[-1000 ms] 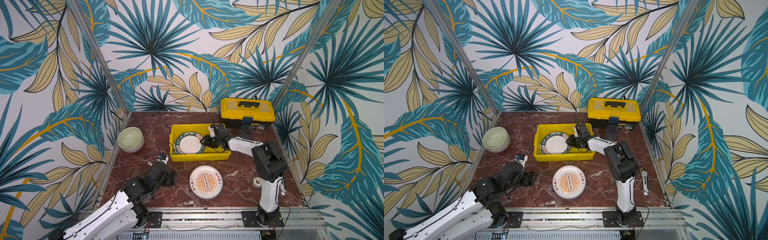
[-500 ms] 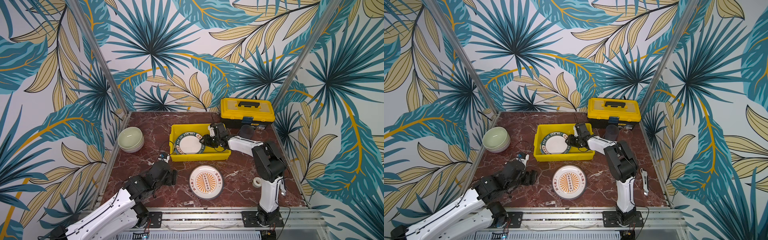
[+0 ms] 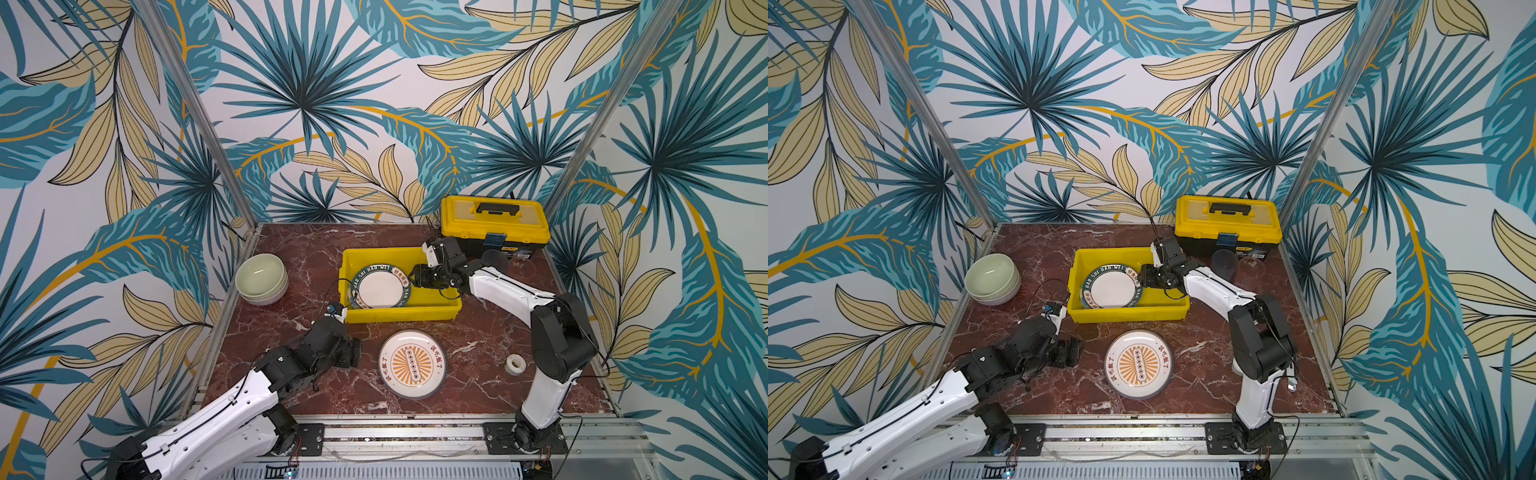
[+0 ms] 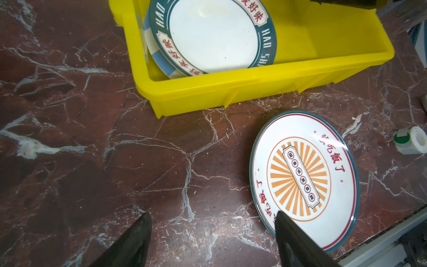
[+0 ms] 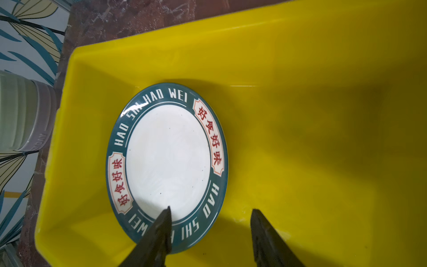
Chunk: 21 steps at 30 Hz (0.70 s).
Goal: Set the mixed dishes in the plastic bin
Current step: 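Open the right gripper and draw it back from the bin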
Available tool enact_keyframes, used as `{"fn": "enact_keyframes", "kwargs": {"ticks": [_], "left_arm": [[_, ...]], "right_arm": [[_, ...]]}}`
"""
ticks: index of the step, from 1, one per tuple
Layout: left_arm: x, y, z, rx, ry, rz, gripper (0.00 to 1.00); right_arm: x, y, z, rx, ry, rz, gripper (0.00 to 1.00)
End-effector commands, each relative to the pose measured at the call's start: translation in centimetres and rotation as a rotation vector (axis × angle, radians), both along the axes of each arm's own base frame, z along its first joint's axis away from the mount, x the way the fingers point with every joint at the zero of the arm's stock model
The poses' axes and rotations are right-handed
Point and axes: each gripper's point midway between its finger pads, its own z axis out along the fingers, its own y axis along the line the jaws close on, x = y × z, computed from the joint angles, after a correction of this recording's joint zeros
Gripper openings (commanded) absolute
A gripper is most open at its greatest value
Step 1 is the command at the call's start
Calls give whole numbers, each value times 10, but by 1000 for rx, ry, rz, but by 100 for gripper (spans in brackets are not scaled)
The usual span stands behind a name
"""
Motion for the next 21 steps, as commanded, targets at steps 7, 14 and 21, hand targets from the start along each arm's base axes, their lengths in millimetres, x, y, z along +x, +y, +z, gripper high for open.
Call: {"fn": "enact_keyframes", "kwargs": {"ticks": [7,14,21], "left_arm": [[7,-21,9,-92,-41,-54,76],[5,-30,4,-106,-7,-86,63],[4,-37,-4,-108,35,-107,45]], "right_arm": [[-63,-30,54,-22,-63,57,57],[-117,-45,53,13,-45,88,57],[-156,-63,32,6,13,76,56]]}}
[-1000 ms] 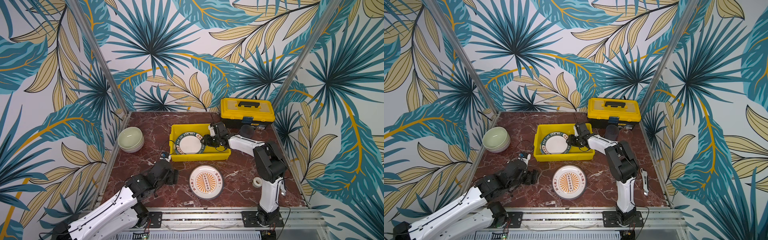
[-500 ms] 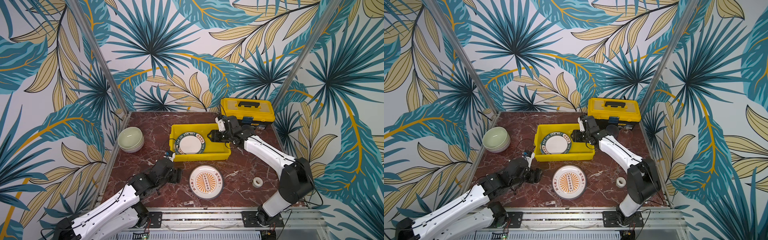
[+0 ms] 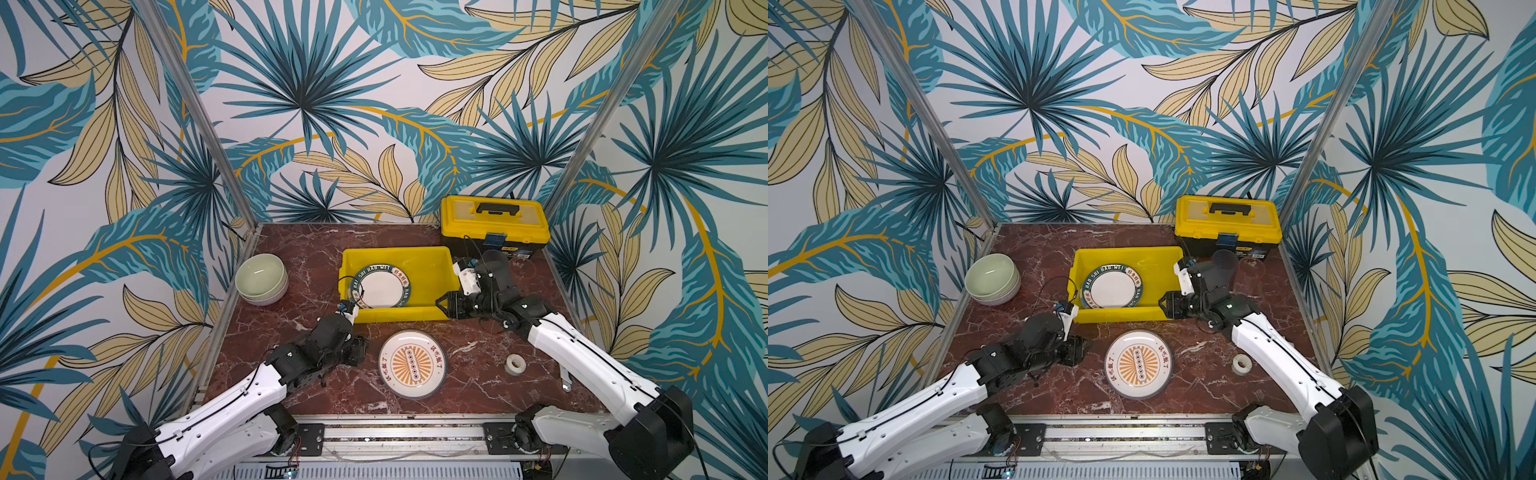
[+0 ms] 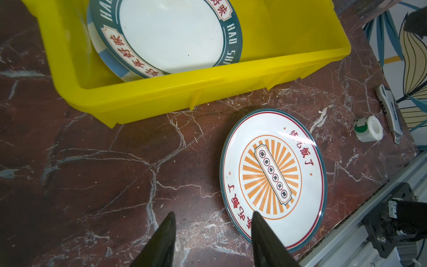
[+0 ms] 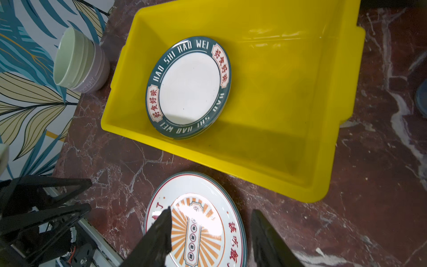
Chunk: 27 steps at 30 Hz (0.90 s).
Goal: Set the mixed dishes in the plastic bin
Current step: 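Open the right gripper and draw it back from the bin, then move both grippers to opposite rims of the orange sunburst plate and pinch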
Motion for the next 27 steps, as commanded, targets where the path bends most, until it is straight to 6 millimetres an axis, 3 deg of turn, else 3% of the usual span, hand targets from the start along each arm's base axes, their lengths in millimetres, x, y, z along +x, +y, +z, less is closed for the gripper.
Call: {"fn": "enact_keyframes", "kwargs": {"ticks": [1,9,18,27], "left_arm": [[2,-8,0,-30,4,-17,42],[-1,-23,-24,-63,91,-37,28],[-12,-35,-50,-45,150,-61,28],[-11,-52,-69,-26,172,-96,28]], "right_arm": [[-22,-4,-14,19,46,3,56],[-52,-16,-48,63,122,-69,55],[-78,-35,-94,15,228,-147,55],[-88,-31,-123,53,286,-164,54]]}}
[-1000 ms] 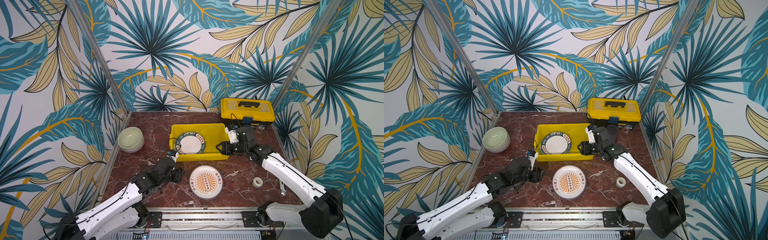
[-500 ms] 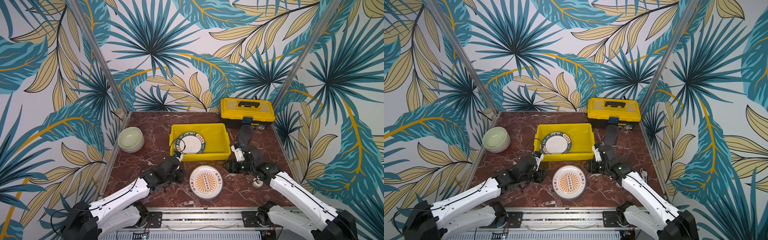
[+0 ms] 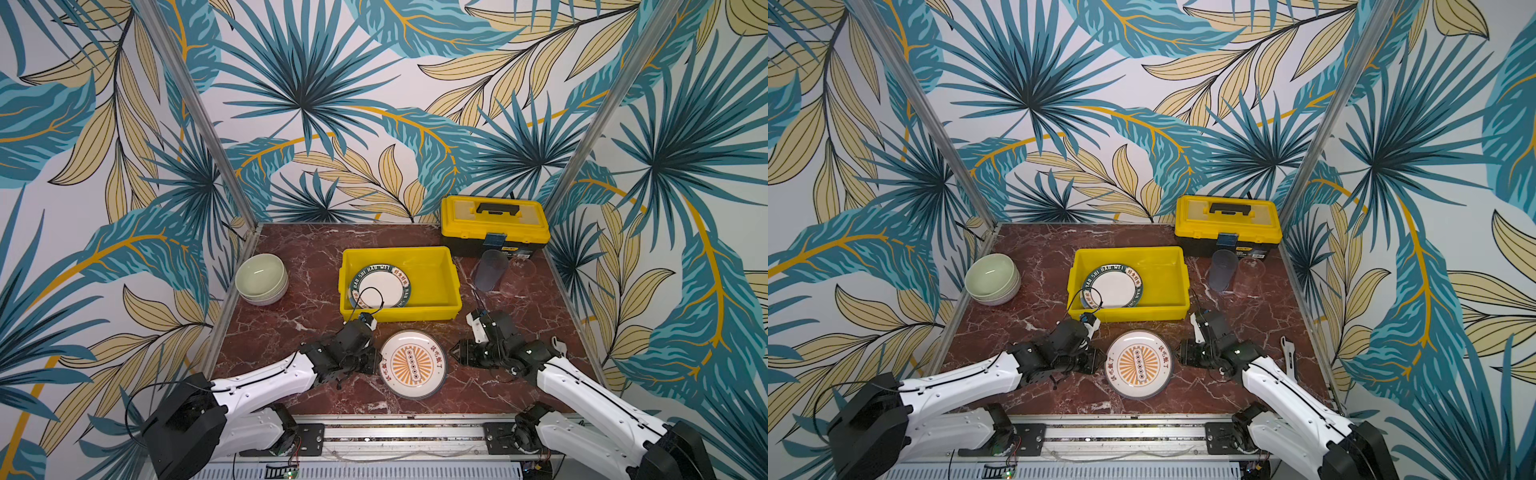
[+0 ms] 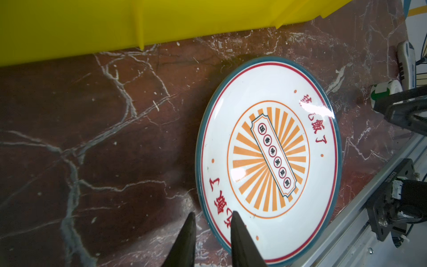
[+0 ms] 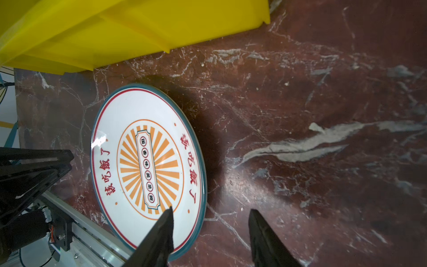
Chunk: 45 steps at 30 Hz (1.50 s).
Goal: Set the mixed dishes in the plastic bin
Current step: 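Move both grippers to opposite rims of the orange sunburst plate and pinch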
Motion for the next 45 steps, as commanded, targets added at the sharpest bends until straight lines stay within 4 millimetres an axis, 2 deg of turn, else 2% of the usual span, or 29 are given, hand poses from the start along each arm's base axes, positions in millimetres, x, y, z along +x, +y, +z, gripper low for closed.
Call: {"fn": "enact_keyframes", "kwargs": {"ticks": [1,9,15,19,30,45], "left_arm": [[3,-9,-2,-16,-8,-13,28],[7,-12,-15,21,23,-5,27],[8,-12,-25,45,51,5,18],[9,-8,-29,60,53,28,16],[7,-11,-43,77,84,16,14],[3,-9,-54,81,104,18,13]], "right_arm": [[-2,4,-9,32,14,-19,54],[-3,11,-17,59,33,-3,53],[-4,18,-28,69,68,18,51],[-5,24,-35,83,88,34,50],[1,40,-39,137,89,68,46],[-3,46,-44,174,110,83,39]]}}
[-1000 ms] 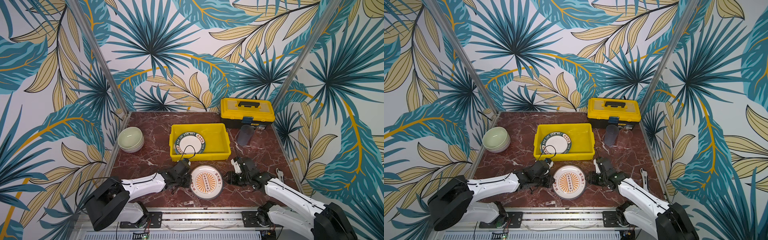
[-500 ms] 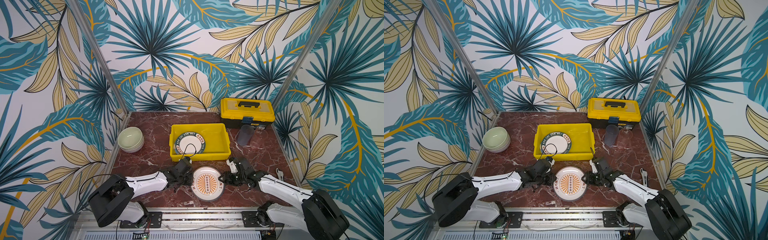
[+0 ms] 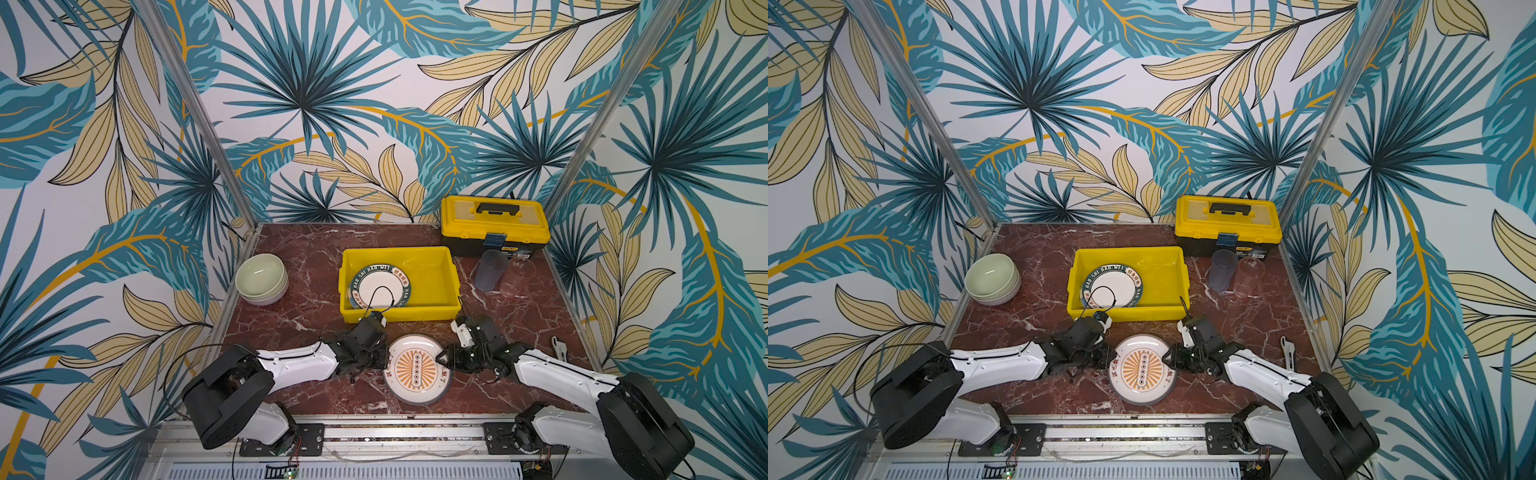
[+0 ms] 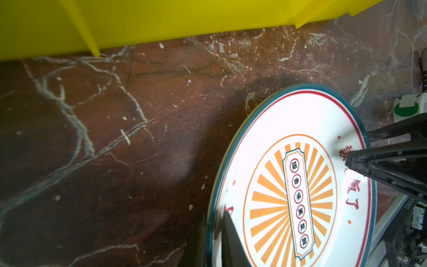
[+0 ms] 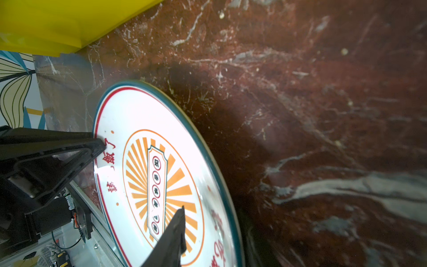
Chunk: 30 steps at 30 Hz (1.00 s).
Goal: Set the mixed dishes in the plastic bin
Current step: 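Move both grippers to opposite rims of the orange sunburst plate and pinch, then lift the sunburst plate with the right gripper into the bin while left releases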
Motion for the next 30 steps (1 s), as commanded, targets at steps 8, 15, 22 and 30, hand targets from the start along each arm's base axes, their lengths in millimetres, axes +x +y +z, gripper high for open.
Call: {"fn": "enact_keyframes", "kwargs": {"ticks": [8,15,22,30], "left_arm": [[-18,19,-29,82,80,6,13],[-17,15,-18,49,60,-1,14],[-10,8,18,0,4,-17,30],[-11,22,57,13,-65,-9,47]], "right_arm": [[-5,9,-6,39,16,36,31],[-6,8,5,42,-1,42,20],[-4,3,25,8,-55,57,8],[-7,-3,46,-30,-79,87,2]]}}
